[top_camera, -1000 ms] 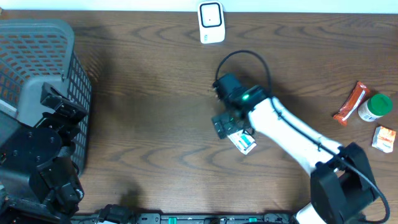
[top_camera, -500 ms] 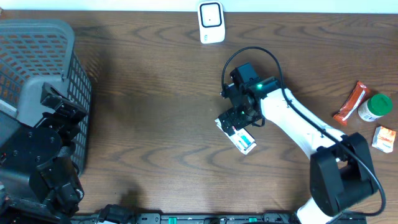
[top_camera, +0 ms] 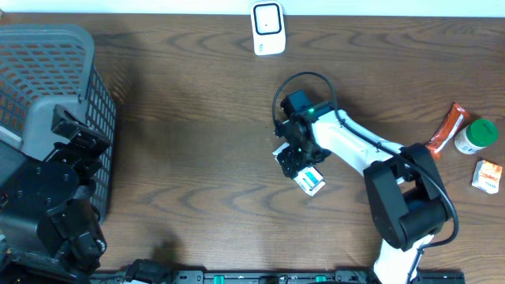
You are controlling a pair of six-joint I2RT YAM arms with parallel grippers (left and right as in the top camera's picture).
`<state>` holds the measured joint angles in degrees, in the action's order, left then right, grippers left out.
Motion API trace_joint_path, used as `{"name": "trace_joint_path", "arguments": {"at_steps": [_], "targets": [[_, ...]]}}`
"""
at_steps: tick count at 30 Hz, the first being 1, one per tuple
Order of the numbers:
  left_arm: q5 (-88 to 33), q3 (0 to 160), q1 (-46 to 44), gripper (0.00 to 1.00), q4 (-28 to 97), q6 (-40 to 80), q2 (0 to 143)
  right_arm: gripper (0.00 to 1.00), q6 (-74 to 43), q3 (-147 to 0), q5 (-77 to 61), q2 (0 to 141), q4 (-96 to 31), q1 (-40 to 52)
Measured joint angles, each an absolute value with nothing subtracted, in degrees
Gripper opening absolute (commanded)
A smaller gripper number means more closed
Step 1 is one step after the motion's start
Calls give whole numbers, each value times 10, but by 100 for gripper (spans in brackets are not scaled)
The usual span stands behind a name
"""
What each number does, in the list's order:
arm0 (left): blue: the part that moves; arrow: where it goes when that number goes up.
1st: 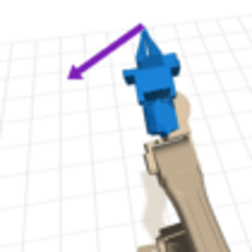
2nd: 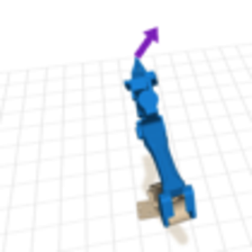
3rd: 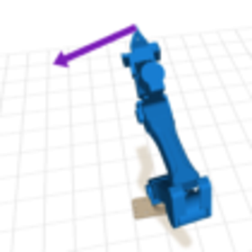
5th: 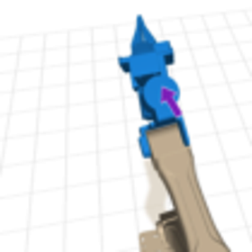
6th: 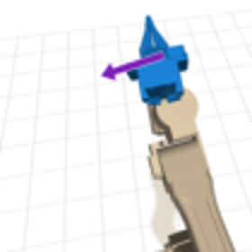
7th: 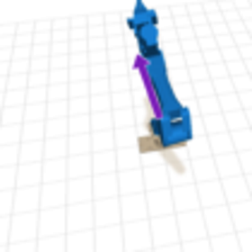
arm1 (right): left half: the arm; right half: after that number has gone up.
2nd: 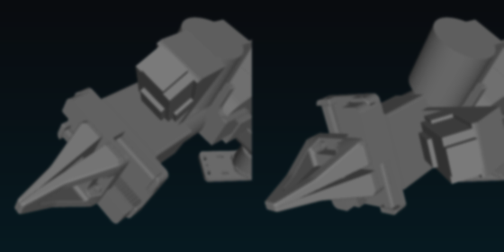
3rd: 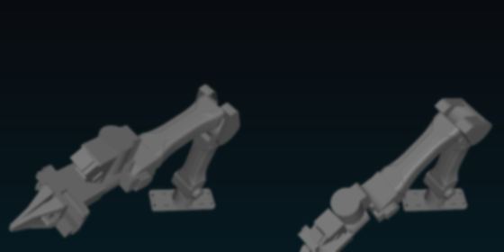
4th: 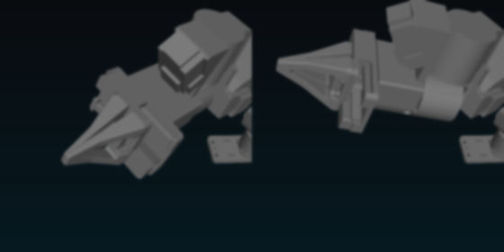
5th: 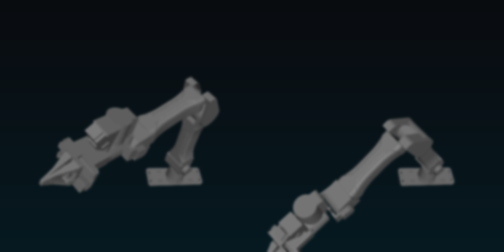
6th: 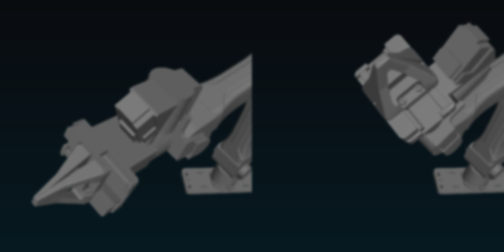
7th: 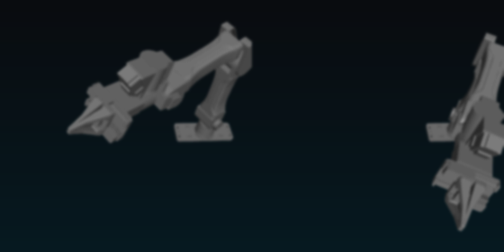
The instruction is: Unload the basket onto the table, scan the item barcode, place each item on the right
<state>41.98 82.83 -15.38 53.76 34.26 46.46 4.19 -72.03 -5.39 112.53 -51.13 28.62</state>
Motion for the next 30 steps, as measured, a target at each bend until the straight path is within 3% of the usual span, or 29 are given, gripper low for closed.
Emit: {"name": "trace_joint_path", "arguments": {"at_steps": [6,12,16,23,30], "targets": [[420,828,-154,100,538,343,465,52,21,-741,4,1148,-514,319],[420,828,-154,100,538,343,465,41,2,-750,12,1155,-511,347],[420,828,-154,100,538,343,465,27,-4,-753,5,1155,-513,349],[420,828,-154,100,538,343,465,21,-11,-781,-28,1170,-554,343],[420,828,-154,100,538,343,465,15,-11,-859,-127,1218,-682,344]]}}
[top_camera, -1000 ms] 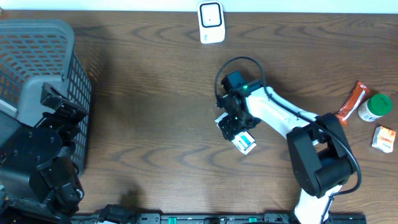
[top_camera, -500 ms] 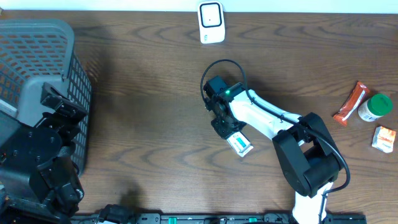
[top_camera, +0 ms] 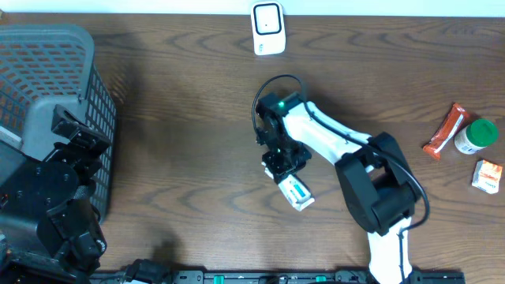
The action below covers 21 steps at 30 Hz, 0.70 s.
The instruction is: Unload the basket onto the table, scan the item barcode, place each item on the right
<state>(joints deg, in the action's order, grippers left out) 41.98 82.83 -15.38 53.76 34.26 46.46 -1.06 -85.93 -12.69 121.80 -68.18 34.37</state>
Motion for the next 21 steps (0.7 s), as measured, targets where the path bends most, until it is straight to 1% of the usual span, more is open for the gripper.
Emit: {"name": "trace_joint_path", "arguments": {"at_steps": [4,10,21], "targets": [[420,828,-154,100,538,343,465,14,-2,-924,-195,1229,-750,343],[420,828,-154,100,538,343,465,14,14,-997,-260,1228,-812,343],[420,828,-154,100,538,343,465,15,105,-1023,-438,1228,-855,331]]}}
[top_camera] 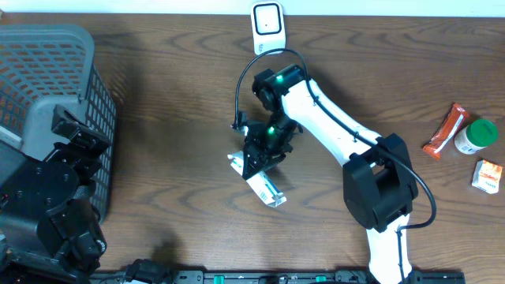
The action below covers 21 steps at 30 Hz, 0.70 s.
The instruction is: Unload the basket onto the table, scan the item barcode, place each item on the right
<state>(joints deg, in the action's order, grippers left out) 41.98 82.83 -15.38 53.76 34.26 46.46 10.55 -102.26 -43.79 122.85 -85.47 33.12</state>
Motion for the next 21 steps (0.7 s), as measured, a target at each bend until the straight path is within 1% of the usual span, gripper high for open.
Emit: {"name": "trace_joint_path", "arguments": {"at_steps": [4,7,8,9,12,14,19,21], "targets": [[420,828,-154,100,538,343,465,14,140,-1023,-497,1228,-857,321],[420,828,-154,100,538,343,465,10,154,-1023,-514,1228,-857,316],[420,828,-154,100,538,343,465,6,157,-1023,-514,1228,-854,313],[420,828,-154,100,538,343,465,5,159,-1023,-512,1228,-849,311],[420,828,-154,100,538,343,465,2,155,-1023,-484,1228,-797,305],[420,828,-154,100,538,343,465,1,130,-1023,-455,1228,-741,300],[420,828,-154,100,538,343,465,3,91,-1023,-432,1228,-651,285],[420,828,-154,100,538,343,465,1,77,-1023,-427,1228,-629,275]]}}
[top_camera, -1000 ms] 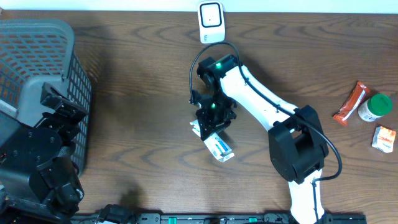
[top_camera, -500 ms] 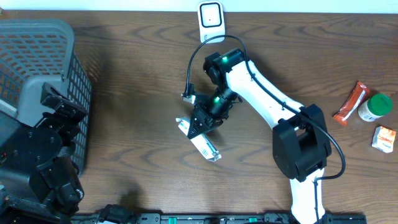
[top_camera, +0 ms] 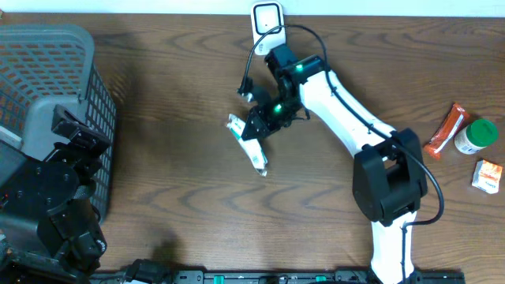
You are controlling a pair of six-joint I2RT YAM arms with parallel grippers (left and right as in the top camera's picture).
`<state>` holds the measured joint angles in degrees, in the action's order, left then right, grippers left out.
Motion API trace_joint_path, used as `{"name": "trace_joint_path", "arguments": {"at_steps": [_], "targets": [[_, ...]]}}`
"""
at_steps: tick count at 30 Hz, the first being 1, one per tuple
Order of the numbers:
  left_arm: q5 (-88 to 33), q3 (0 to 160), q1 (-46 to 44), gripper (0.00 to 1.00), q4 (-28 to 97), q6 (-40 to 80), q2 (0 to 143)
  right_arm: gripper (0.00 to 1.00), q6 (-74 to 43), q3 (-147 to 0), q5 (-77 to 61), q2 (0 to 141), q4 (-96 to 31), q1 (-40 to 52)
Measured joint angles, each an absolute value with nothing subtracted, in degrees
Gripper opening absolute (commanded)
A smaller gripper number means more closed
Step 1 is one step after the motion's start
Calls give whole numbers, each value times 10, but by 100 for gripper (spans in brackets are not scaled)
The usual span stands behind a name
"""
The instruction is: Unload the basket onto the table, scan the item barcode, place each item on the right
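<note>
My right gripper [top_camera: 251, 131] is shut on a small white box with green print [top_camera: 249, 146], holding it tilted above the table's middle. The box hangs below and left of the white barcode scanner [top_camera: 267, 28] that stands at the table's far edge. The right arm [top_camera: 339, 79] stretches from the bottom right up toward the scanner. My left arm [top_camera: 47, 205] rests folded at the bottom left; its fingers do not show.
A grey mesh basket [top_camera: 55, 87] stands at the left. At the right edge lie an orange packet [top_camera: 443, 130], a green-capped white bottle [top_camera: 478, 134] and a small orange-and-white box [top_camera: 489, 174].
The right gripper with the box has moved up the table toward the scanner. The box now hangs closer to the scanner and is turned more edge-on.
The right gripper held the white box right of the table's middle. It then stood further left with the box, then left again with the box tilted. Now it holds the box nearer the scanner at the far edge. The left arm stayed still.
</note>
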<state>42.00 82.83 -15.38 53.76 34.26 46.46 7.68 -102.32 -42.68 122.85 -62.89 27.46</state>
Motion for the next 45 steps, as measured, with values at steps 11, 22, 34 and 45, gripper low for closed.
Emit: {"name": "trace_joint_path", "arguments": {"at_steps": [11,22,34,45], "targets": [[420,828,-154,100,538,343,465,2,54,-1023,-360,1228,-611,246],[420,828,-154,100,538,343,465,6,33,-1023,-208,1228,-476,246],[420,828,-154,100,538,343,465,13,32,-1024,-66,1228,-278,241],[420,828,-154,100,538,343,465,9,48,-1024,-10,1229,-129,200]]}}
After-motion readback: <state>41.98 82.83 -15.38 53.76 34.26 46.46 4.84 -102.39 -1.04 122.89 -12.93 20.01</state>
